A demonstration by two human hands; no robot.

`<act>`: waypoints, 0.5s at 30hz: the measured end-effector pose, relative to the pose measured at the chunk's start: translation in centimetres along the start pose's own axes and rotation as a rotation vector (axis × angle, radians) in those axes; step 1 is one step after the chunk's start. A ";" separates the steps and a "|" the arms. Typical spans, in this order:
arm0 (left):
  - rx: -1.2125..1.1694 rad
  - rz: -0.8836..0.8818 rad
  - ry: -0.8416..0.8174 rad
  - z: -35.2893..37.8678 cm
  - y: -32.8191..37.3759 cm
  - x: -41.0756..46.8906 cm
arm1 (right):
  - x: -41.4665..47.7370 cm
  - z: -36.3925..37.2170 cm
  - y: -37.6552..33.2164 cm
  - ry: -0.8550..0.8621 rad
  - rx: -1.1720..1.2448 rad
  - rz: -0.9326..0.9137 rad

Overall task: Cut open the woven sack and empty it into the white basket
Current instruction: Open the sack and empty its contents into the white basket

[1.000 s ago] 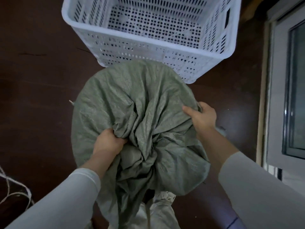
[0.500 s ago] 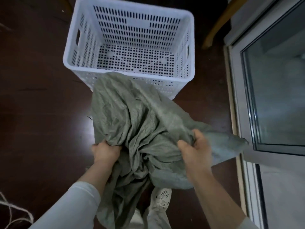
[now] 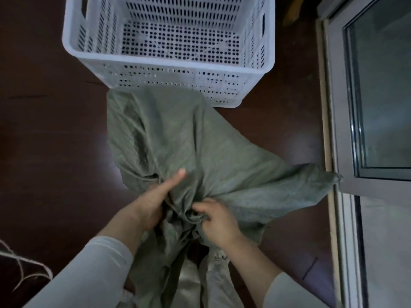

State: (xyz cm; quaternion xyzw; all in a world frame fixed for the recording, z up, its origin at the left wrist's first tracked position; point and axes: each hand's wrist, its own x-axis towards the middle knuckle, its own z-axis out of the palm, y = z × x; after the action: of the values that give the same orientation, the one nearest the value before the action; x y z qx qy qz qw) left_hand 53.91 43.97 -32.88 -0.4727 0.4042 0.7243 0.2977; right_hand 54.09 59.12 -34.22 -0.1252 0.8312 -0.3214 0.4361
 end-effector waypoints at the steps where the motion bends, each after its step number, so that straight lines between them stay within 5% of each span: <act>1: 0.057 0.018 0.141 0.2 -0.4 0.5 | 0.0 0.5 -0.1 -0.071 -0.024 0.003; 5: 0.122 -0.014 0.557 -0.3 -1.9 2.0 | 0.6 -1.3 -1.0 -0.286 0.159 0.220; 10: 0.118 -0.064 0.657 -2.4 -3.5 3.5 | 8.0 -9.5 2.6 0.466 0.145 0.281; 15: 0.081 -0.143 0.717 -4.8 -5.3 5.2 | 15.5 -11.5 7.8 0.235 -0.167 0.364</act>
State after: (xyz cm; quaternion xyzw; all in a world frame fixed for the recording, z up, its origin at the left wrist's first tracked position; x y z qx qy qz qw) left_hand 58.44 42.69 -40.39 -0.7113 0.4771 0.4735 0.2056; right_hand 36.33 62.41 -44.48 0.0297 0.9089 -0.1799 0.3751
